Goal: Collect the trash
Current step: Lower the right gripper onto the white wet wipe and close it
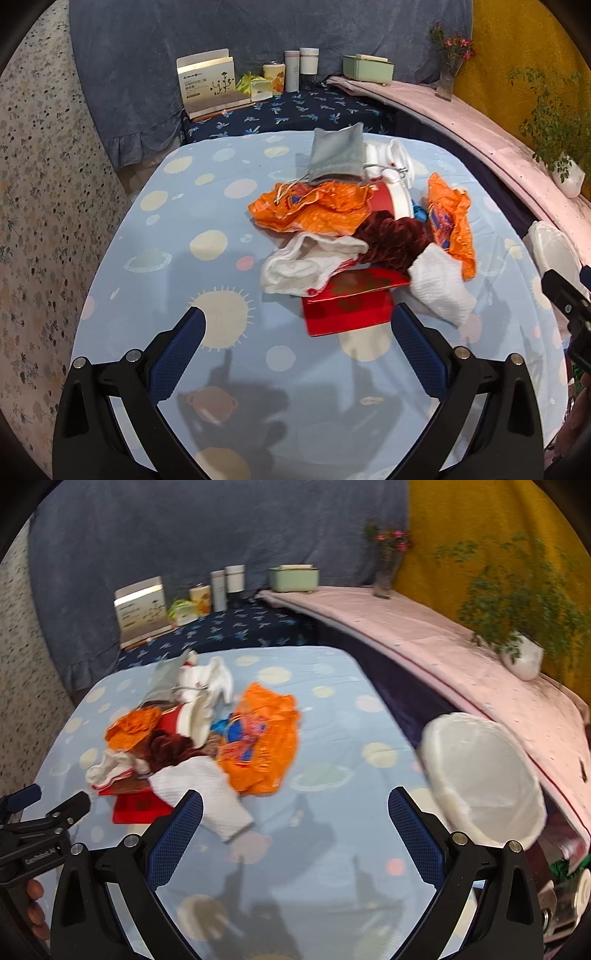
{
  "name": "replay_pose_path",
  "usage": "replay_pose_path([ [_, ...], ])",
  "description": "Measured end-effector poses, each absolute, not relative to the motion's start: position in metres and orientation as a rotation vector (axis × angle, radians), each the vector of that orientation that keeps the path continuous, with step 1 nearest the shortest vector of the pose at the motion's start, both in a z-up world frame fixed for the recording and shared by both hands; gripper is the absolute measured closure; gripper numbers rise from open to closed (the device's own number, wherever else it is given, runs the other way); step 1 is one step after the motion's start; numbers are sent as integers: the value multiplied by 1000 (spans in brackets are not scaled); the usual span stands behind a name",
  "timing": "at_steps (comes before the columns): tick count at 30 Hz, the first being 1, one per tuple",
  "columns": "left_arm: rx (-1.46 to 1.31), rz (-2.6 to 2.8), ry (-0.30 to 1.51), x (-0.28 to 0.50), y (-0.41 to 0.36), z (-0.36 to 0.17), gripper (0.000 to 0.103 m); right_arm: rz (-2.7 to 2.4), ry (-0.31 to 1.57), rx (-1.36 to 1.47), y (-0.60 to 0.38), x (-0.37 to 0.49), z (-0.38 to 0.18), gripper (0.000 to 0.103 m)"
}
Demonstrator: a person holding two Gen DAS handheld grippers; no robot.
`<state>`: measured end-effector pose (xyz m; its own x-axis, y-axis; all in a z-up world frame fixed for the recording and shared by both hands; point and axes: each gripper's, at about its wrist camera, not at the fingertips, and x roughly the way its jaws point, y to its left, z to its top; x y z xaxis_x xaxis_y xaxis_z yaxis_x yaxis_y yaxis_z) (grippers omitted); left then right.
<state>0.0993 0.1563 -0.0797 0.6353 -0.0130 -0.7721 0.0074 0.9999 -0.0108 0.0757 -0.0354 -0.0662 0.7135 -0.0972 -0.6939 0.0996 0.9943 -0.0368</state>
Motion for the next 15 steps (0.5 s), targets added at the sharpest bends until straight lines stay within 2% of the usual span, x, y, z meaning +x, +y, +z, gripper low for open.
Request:
replay_pose_path([
  [4,-17,-10,906,105,164,-91,7,-40,794,-42,-8,92,-83,12],
  [9,-27,-15,923,113,167,-100,7,3,855,-84,14,109,-110,28],
  [13,-41,-19,934,118,173,-105,7,26,900,-67,20,120,-127,35],
  [15,-47,-19,935,120,178,-106,7,43,916,-54,21,123,-133,42],
])
